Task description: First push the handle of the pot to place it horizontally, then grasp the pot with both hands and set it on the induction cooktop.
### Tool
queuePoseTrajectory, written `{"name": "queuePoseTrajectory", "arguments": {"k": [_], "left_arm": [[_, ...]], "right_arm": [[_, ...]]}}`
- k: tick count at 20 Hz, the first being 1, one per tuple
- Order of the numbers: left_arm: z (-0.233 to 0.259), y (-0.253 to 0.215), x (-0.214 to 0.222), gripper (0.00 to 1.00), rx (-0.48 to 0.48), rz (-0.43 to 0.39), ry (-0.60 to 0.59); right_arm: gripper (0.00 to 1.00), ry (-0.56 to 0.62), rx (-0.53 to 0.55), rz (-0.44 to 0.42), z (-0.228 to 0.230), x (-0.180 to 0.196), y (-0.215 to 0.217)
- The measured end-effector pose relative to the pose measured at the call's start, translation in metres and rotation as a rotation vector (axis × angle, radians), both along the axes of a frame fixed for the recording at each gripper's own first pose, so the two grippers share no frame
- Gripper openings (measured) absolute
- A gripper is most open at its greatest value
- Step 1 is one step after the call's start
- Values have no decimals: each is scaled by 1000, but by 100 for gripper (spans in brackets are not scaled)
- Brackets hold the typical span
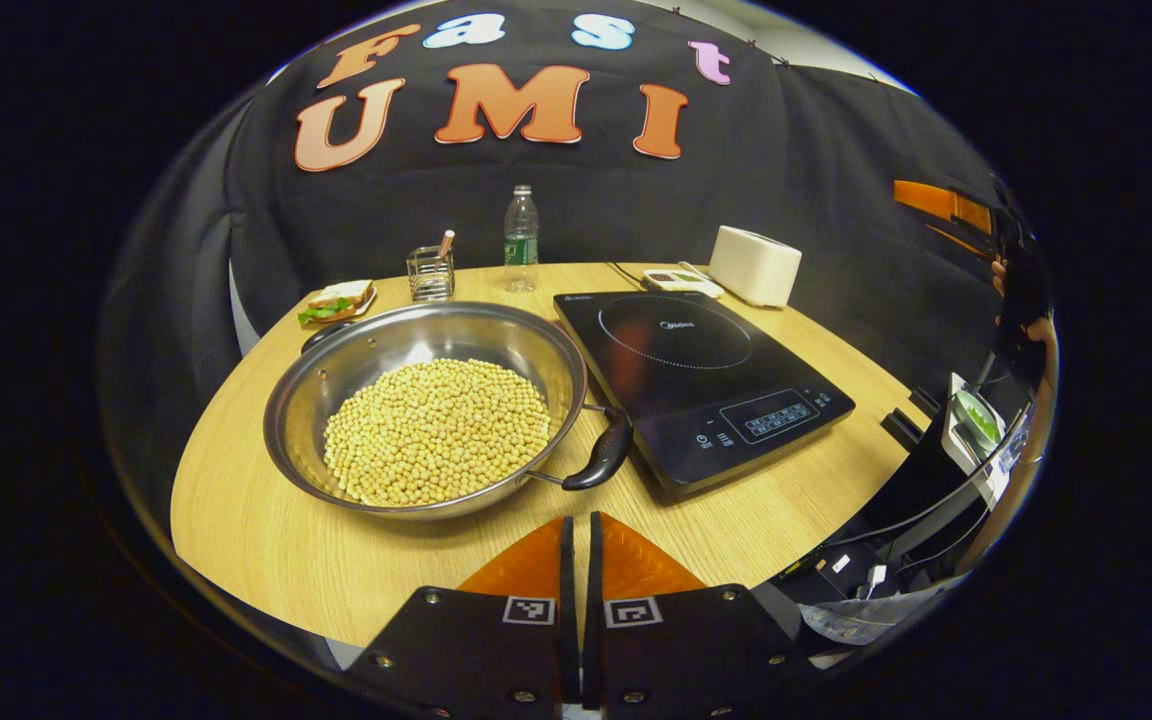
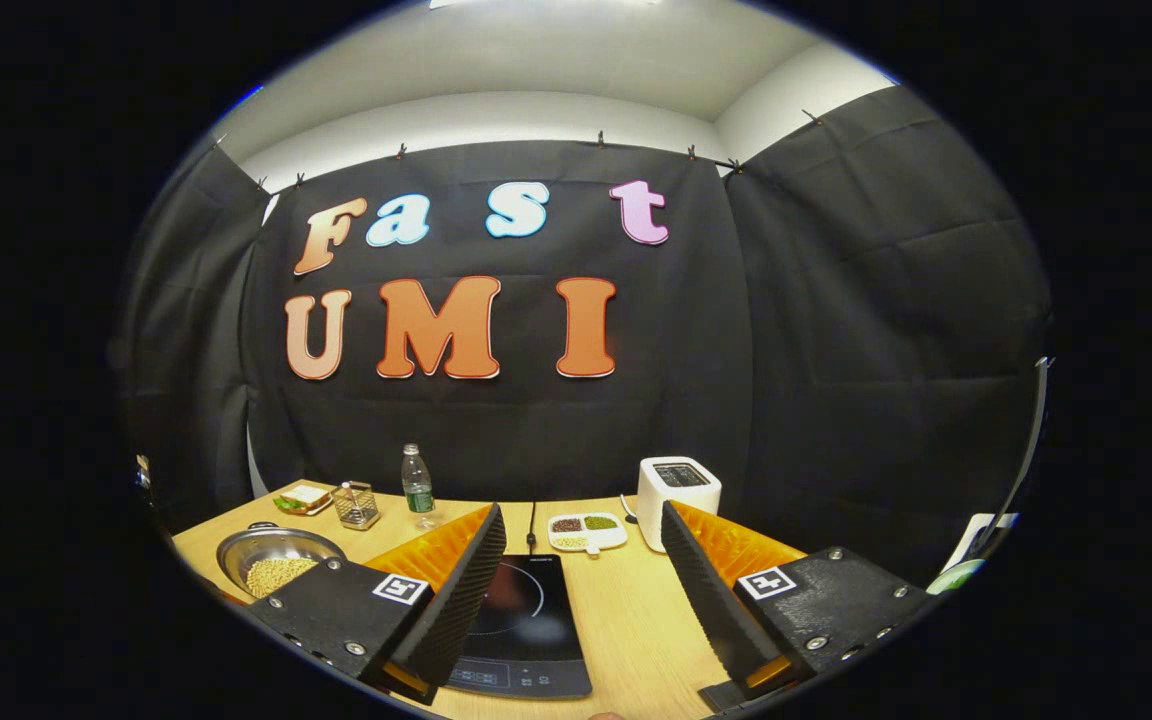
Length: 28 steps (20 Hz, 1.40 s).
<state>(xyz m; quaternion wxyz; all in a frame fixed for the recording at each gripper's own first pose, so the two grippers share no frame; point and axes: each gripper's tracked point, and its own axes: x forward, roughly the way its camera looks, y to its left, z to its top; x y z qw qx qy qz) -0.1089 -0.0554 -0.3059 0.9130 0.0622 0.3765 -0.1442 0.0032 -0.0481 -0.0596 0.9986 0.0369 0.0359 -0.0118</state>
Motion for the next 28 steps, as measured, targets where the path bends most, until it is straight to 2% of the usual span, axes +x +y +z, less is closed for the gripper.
{"name": "queuePoseTrajectory", "arguments": {"k": [10, 16, 22, 28], "left_arm": [[-21, -27, 29, 3, 67, 11, 51], [-29, -45, 49, 3, 93, 4, 56], [-36, -62, 70, 3, 85, -32, 55], [-40, -64, 97, 2, 68, -31, 56]], "right_arm": [[97, 38, -44, -39, -39, 28, -49], [97, 94, -24, -39, -69, 45, -65], [97, 96, -31, -60, -70, 51, -75], [97, 105, -40, -63, -69, 55, -73]]}}
